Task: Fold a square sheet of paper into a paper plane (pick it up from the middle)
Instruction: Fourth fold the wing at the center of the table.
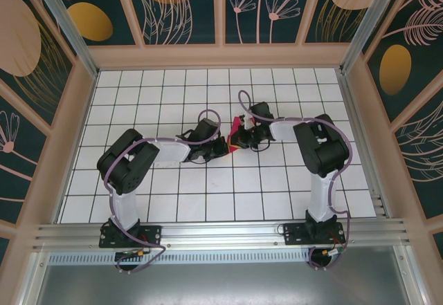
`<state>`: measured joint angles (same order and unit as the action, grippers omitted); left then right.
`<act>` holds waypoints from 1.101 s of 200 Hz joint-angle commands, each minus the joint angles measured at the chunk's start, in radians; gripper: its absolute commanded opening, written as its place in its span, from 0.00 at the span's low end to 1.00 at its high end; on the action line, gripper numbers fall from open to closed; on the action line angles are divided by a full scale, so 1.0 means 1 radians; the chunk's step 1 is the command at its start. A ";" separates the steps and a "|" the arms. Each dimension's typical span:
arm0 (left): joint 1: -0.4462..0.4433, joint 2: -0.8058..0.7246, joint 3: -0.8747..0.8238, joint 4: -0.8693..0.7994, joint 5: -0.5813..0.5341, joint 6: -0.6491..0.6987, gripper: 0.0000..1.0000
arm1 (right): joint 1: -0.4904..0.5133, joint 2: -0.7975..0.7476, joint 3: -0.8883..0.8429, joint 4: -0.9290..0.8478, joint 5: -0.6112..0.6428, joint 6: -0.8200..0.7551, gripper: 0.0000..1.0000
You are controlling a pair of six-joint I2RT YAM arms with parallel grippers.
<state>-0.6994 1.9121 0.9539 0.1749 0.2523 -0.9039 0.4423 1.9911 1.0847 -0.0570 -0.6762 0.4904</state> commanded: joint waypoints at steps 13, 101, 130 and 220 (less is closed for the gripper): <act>0.001 0.027 -0.068 -0.177 -0.031 0.011 0.00 | -0.089 0.071 0.064 -0.014 0.085 -0.044 0.00; 0.001 0.026 -0.075 -0.175 -0.005 0.019 0.00 | -0.224 0.216 0.282 -0.068 0.104 -0.061 0.00; 0.001 0.025 -0.066 -0.174 -0.005 0.020 0.00 | -0.208 0.145 0.272 -0.062 0.057 -0.067 0.00; 0.001 0.031 -0.054 -0.173 -0.009 0.019 0.00 | 0.013 -0.044 0.011 0.034 0.027 -0.025 0.00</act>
<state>-0.6994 1.9079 0.9348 0.2050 0.2607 -0.9031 0.4179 1.9312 1.1267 -0.0509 -0.6556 0.4541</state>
